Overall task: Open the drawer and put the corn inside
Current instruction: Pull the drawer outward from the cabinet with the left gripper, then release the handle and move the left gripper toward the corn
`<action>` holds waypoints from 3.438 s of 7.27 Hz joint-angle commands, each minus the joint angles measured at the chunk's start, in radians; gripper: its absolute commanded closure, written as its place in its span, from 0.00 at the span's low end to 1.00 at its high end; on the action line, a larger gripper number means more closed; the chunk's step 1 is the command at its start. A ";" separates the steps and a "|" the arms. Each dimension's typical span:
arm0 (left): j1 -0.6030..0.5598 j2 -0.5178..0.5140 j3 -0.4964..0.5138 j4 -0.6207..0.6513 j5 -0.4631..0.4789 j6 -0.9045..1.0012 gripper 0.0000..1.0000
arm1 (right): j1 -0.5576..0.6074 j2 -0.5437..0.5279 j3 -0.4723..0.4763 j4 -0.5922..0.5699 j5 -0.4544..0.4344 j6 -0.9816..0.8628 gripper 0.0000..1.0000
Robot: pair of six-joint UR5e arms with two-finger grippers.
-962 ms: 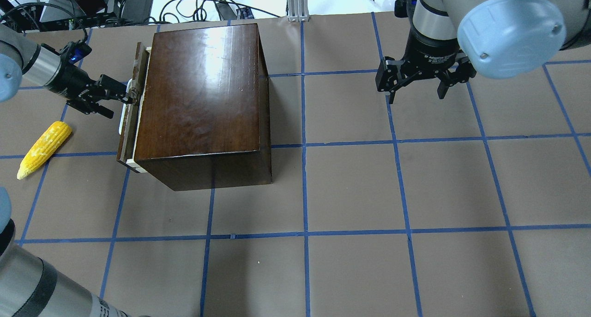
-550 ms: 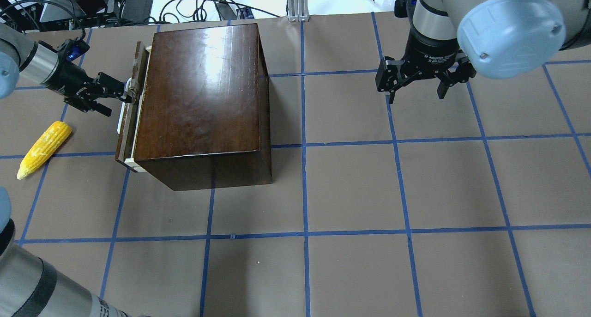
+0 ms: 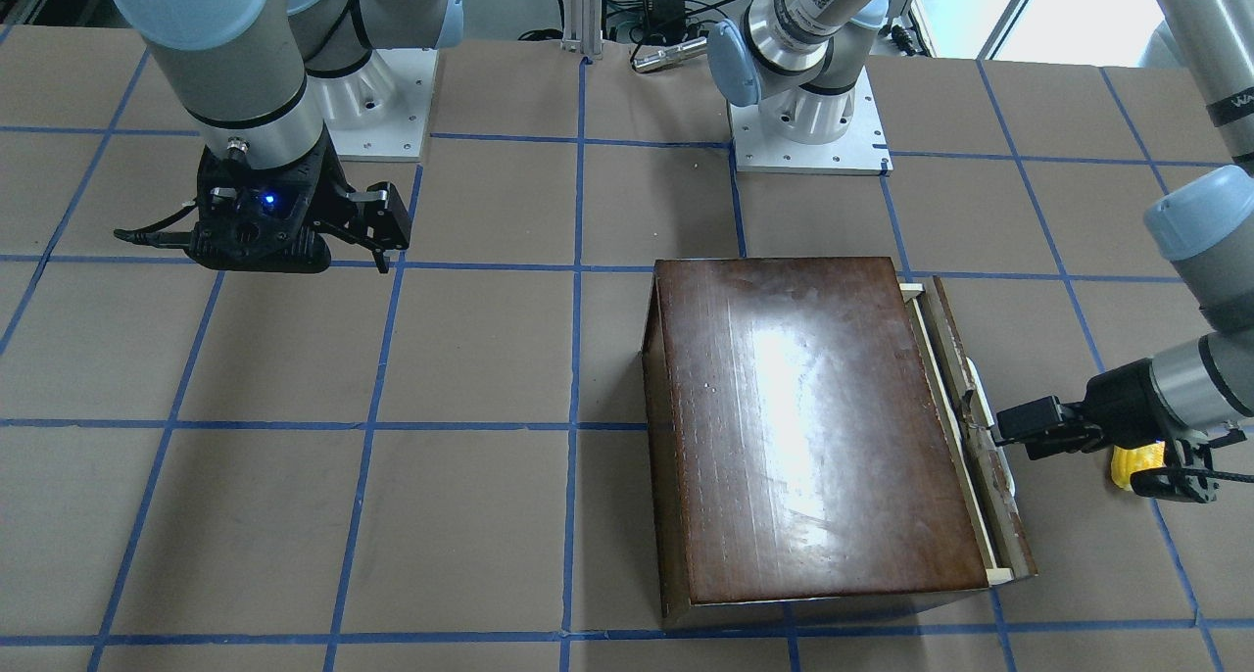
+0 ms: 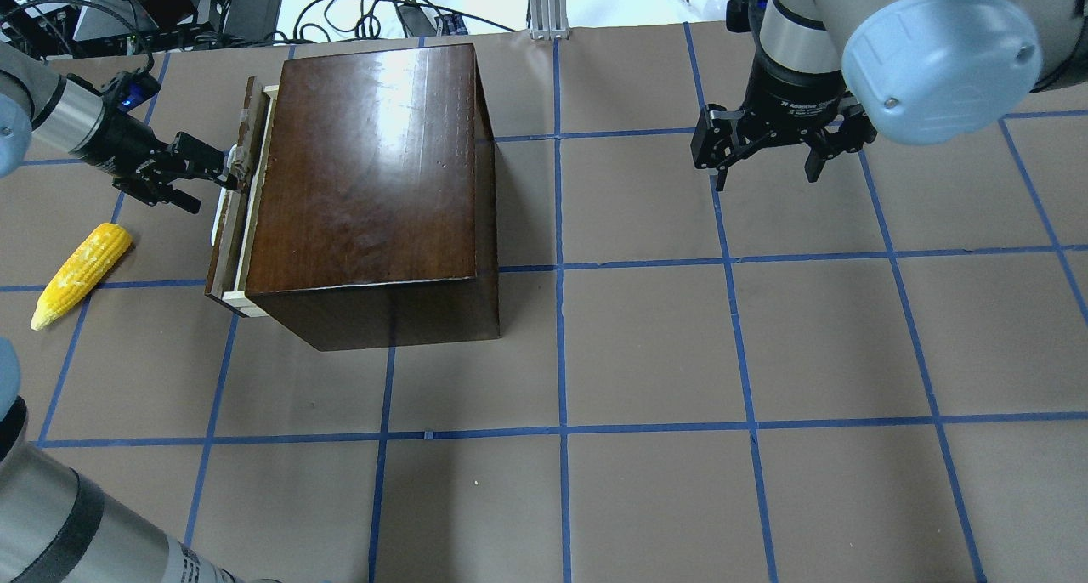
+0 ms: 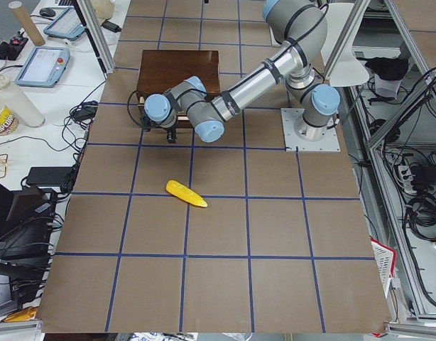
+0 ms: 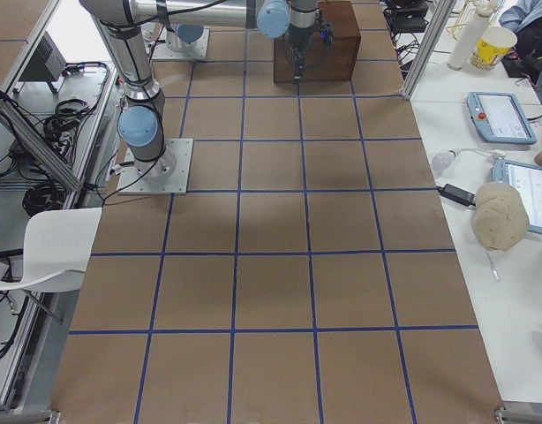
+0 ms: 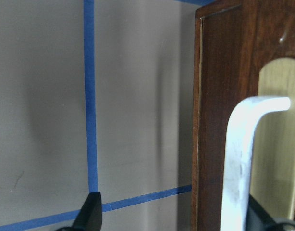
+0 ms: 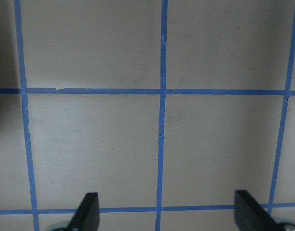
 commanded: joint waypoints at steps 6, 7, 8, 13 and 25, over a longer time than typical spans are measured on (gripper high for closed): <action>0.043 -0.004 0.018 -0.011 0.032 0.047 0.04 | 0.000 0.001 0.000 0.000 0.000 0.000 0.00; 0.047 -0.006 0.018 -0.011 0.033 0.056 0.04 | 0.000 0.001 0.000 -0.001 0.000 0.000 0.00; 0.057 -0.009 0.018 -0.011 0.033 0.077 0.04 | 0.000 0.001 0.000 0.000 0.000 0.000 0.00; 0.066 -0.012 0.053 -0.038 0.072 0.100 0.04 | 0.000 0.001 0.000 0.000 0.000 0.000 0.00; 0.202 0.003 0.330 -0.252 0.329 0.406 0.00 | 0.000 0.001 0.000 0.000 0.000 0.000 0.00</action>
